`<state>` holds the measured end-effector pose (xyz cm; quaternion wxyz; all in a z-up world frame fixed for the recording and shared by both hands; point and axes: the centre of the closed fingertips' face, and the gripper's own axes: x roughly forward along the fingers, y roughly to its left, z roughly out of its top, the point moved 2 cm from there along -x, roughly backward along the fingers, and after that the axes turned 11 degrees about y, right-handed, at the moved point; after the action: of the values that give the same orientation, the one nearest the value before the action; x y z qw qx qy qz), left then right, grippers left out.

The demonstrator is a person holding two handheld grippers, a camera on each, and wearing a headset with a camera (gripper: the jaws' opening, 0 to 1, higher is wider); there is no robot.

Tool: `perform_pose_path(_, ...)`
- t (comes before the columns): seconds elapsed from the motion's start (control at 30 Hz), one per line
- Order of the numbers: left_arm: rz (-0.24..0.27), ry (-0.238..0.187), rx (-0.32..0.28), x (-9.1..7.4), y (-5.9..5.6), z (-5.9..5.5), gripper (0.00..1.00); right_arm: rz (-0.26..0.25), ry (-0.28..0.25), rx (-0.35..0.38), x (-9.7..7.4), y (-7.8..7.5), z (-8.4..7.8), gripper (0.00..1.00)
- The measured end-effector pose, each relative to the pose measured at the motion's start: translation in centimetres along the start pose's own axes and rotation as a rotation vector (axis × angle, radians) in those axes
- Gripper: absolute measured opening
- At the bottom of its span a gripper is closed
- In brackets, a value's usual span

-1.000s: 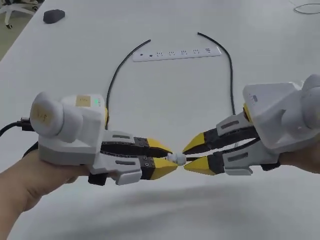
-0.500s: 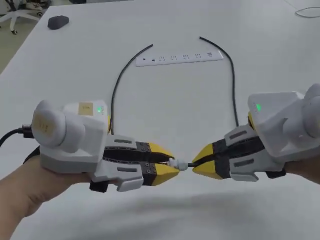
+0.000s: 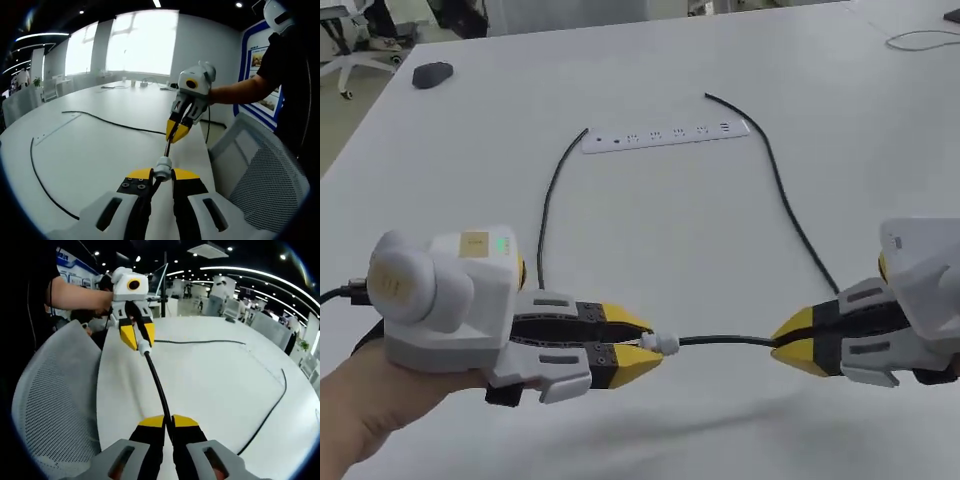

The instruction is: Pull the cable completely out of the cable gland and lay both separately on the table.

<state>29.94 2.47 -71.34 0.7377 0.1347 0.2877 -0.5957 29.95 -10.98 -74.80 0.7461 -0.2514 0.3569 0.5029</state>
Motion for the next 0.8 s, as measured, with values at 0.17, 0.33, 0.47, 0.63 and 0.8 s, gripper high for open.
perform_pose_path(0.17,0.007,0.017,0.012,0.1,-0.5,-0.2,0.14,-0.051,0.036,0.049,-0.7,-0.9,-2.2,0.0)
perform_pose_path(0.33,0.009,0.043,0.015,-0.1,-0.7,-0.6,0.14,-0.106,0.112,0.046,-1.0,-2.0,-5.2,0.0)
perform_pose_path(0.47,0.029,0.053,0.002,-0.5,-0.3,-1.0,0.14,-0.122,0.116,0.104,-1.3,-2.8,-7.0,0.0)
perform_pose_path(0.63,0.034,0.041,-0.008,-0.5,-0.3,-0.5,0.14,-0.104,0.151,0.166,-1.2,-3.1,-8.7,0.0)
perform_pose_path(0.8,0.042,0.059,0.021,-0.1,-0.3,-0.6,0.15,-0.083,0.159,0.174,-1.0,-3.1,-8.9,0.01)
